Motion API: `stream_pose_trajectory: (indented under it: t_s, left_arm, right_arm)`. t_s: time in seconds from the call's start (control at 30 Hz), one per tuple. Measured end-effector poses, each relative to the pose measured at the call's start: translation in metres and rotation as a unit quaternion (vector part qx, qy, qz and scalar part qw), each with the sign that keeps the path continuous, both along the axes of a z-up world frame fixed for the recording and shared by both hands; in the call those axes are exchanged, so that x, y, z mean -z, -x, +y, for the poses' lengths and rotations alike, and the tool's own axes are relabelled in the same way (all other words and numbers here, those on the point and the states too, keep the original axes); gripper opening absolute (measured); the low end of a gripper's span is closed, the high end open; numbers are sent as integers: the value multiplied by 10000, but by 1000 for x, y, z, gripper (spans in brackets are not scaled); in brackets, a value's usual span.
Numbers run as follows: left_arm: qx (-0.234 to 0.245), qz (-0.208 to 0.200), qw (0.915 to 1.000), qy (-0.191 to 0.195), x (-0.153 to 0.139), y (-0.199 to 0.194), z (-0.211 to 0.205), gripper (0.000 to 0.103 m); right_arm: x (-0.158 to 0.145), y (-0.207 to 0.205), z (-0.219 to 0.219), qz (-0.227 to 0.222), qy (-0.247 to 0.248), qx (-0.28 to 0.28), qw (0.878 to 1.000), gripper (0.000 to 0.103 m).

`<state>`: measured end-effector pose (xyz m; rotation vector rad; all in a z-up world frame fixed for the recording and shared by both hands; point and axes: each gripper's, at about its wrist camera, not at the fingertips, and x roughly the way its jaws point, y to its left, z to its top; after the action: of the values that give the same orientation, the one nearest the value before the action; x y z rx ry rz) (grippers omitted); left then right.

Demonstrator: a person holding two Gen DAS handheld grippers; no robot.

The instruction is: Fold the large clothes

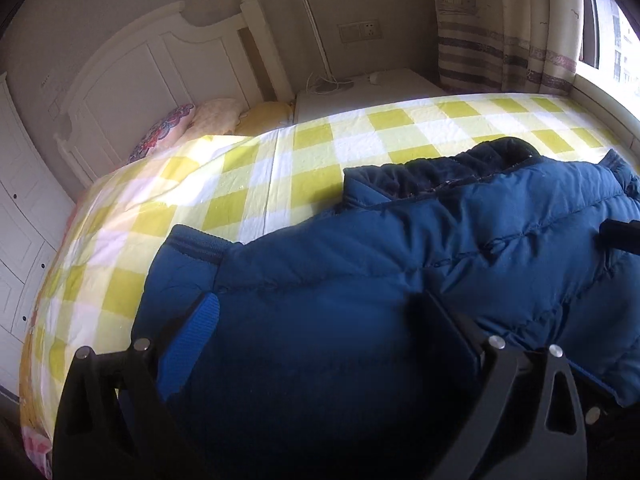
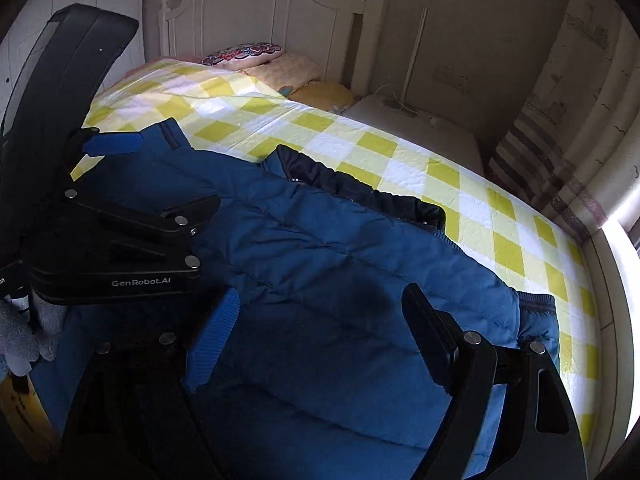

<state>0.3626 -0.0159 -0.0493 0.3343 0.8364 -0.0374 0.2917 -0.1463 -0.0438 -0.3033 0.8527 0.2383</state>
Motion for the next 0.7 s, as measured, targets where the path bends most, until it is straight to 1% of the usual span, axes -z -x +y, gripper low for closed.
stream_pose_trajectory:
  t_s: [0.03, 0.07, 0.13, 0.2, 0.3, 0.37, 0.4, 0.43, 0.47, 0.5, 0.53, 0.63, 0.7]
  left_arm:
    - [-19, -56, 10000, 68, 1, 1, 3, 101]
    - [-70, -125, 9998, 153, -2, 4, 8, 100]
    - [-156, -255, 9994, 188, -9, 11, 19, 100]
    - [-215, -451, 9987, 62, -16, 22, 33, 100]
    - [-512, -696, 9962, -58, -25, 33, 65, 100]
    - [-749, -608, 9953, 23, -23, 31, 91, 100]
    - [-813, -450, 9956, 142, -17, 28, 102, 100]
    - [-804, -226, 9959, 358, -9, 24, 110, 100]
    - [-807, -70, 9950, 590, -3, 20, 117, 101]
    - [-824, -41, 9939, 735, -3, 19, 121, 101]
    - [-839, -62, 9934, 780, -3, 18, 122, 101]
    - [-897, -212, 9935, 664, -3, 22, 118, 101]
    - [-953, -406, 9931, 543, -6, 29, 116, 101]
  right_arm:
    - [7, 1, 0, -10, 6, 1, 10000, 80]
    - [8, 1, -5, 13, -151, 31, 9999, 80]
    - [2, 2, -22, 26, -431, 203, 9989, 80]
    - [-5, 7, -43, -145, -359, 461, 9982, 80]
    - [-13, 21, -92, -444, -477, 1033, 9925, 80]
    - [-9, 25, -131, -500, -604, 1518, 9853, 81]
    - [-3, 27, -151, -409, -798, 1715, 9811, 81]
    - [7, 27, -169, -259, -1089, 1860, 9762, 81]
    - [16, 26, -184, -128, -1510, 1902, 9700, 81]
    - [23, 25, -192, -60, -1866, 1870, 9645, 81]
    - [25, 25, -195, -41, -1975, 1867, 9623, 81]
    - [26, 21, -183, -75, -1613, 1885, 9687, 82]
    - [27, 21, -177, -101, -1514, 1891, 9702, 82]
